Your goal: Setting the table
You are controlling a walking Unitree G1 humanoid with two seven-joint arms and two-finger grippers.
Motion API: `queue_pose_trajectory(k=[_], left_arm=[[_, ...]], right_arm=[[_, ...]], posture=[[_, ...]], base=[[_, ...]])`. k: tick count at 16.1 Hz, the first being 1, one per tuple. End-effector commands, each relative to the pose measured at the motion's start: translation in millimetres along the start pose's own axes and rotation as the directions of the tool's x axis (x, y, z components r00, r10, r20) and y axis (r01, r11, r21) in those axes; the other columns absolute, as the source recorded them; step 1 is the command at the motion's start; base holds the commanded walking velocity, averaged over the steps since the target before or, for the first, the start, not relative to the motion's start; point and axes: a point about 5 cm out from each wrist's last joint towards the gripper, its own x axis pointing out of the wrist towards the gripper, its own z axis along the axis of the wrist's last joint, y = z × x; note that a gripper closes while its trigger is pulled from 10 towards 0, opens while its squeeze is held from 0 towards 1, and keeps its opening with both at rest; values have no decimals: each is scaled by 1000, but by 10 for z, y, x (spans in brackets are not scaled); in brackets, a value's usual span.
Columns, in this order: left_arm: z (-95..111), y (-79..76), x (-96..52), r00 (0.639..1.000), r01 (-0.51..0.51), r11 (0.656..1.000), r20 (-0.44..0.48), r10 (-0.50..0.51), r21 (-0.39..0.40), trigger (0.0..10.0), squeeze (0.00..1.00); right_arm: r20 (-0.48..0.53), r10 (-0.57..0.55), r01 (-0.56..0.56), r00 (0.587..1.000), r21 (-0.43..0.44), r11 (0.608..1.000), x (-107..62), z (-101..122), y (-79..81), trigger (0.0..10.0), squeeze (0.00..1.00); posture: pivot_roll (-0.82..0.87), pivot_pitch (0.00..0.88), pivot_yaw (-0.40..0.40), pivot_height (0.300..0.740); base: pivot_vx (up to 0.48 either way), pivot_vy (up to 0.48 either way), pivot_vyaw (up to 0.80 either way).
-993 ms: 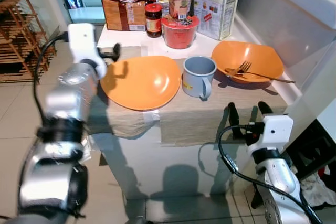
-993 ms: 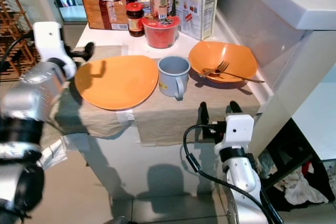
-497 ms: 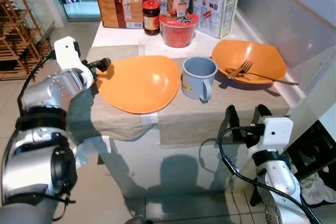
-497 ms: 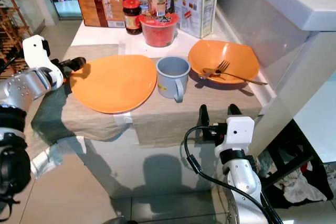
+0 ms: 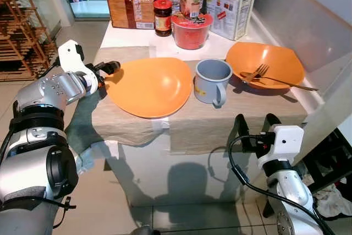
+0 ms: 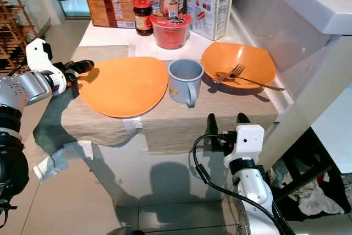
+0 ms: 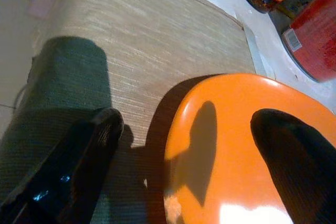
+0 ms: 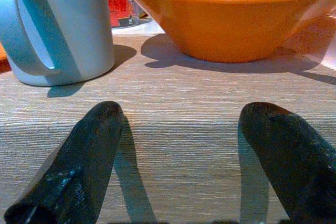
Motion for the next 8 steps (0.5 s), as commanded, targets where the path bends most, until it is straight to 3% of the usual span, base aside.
queue_pose_trajectory(k=[1, 5, 8], left_arm=[[30, -87, 4, 999, 44, 999, -7, -44, -6, 10000, 0], [-96, -53, 13, 996, 59, 998, -69, -58, 0, 10000, 0], [-194, -147, 23, 986, 127, 992, -110, -128, -20, 10000, 0]], right_arm=[[-22, 2, -2, 1000, 5, 1000, 9, -36, -9, 10000, 0], [-30, 9, -9, 1000, 5, 1000, 4, -66, -10, 10000, 0], [-35, 10, -10, 999, 6, 1000, -8, -85, -20, 10000, 0]], posture=[[-72, 0, 19, 740], [-73, 0, 22, 740], [-74, 0, 22, 740]], base=[[0, 0, 0], [0, 0, 0], [0, 0, 0]])
